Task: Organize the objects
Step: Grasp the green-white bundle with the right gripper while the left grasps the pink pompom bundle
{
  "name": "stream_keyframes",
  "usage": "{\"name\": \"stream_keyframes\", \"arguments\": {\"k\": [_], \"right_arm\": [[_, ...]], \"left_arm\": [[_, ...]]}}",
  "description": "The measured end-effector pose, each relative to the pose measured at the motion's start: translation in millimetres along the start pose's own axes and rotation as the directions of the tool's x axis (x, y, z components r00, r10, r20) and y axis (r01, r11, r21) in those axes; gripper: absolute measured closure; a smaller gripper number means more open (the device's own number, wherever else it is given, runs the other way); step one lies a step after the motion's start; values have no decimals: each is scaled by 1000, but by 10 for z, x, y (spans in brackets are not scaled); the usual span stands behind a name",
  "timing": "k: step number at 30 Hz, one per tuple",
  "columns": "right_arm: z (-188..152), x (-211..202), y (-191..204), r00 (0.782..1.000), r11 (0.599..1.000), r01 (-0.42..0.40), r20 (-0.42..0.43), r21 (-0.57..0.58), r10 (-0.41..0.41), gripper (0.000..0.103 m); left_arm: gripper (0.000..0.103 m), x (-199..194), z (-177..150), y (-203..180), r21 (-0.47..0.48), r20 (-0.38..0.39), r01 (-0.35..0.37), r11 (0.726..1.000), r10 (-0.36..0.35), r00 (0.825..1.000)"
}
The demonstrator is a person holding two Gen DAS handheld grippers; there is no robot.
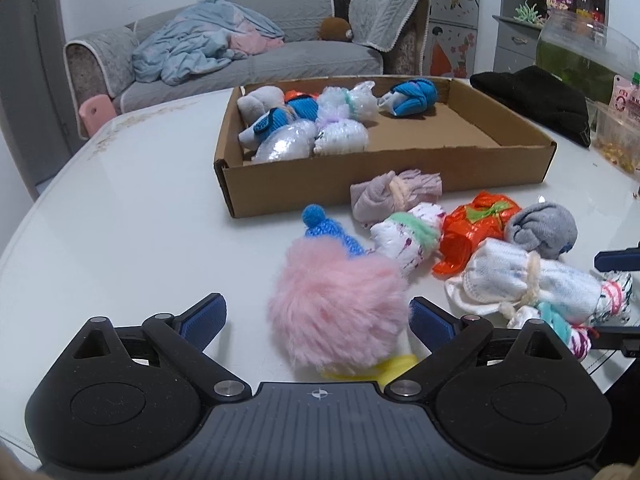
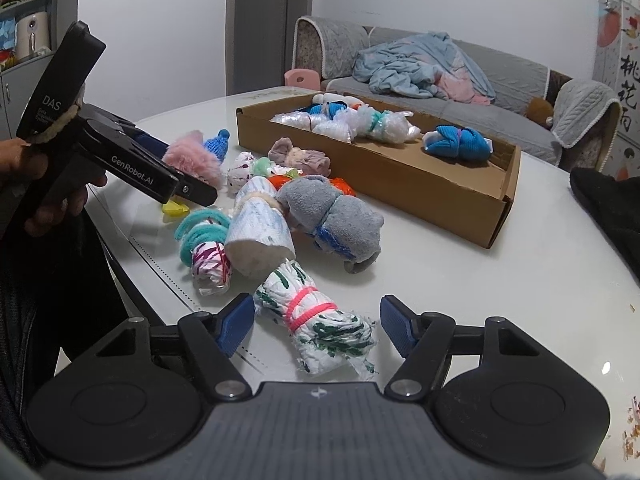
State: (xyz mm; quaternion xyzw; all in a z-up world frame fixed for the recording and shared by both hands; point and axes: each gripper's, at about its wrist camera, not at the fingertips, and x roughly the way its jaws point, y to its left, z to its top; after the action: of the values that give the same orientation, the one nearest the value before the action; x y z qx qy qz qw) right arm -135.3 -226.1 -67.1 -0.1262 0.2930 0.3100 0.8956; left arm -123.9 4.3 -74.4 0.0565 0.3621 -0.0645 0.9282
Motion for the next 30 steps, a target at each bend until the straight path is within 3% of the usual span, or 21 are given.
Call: {"name": "stream_keyframes", "arguments": {"k": [7, 14, 17, 20, 30], "right_arm": [[-6, -9, 28, 1000, 1000, -11, 3, -1, 11, 43], [-9, -29, 31, 1000, 1000, -30, 6, -2, 30, 52], [-9, -43, 32, 1000, 1000, -30, 7, -6, 30, 56], [-8, -64, 8, 1000, 1000, -30, 9, 2, 30, 67], [-31, -73, -52, 999, 999, -43, 5, 19, 43, 74]], "left_arm": [[14, 22, -5, -49, 20, 15, 6, 1000, -7, 1000], [48, -48, -4, -35, 18, 4, 51, 999, -51, 999], [53, -71, -6, -19, 13, 0, 57, 998, -57, 998], [54, -122, 7, 36, -4, 4, 61, 998, -61, 998], [54, -189, 40, 257, -40, 7, 24, 999, -24, 1000]]}}
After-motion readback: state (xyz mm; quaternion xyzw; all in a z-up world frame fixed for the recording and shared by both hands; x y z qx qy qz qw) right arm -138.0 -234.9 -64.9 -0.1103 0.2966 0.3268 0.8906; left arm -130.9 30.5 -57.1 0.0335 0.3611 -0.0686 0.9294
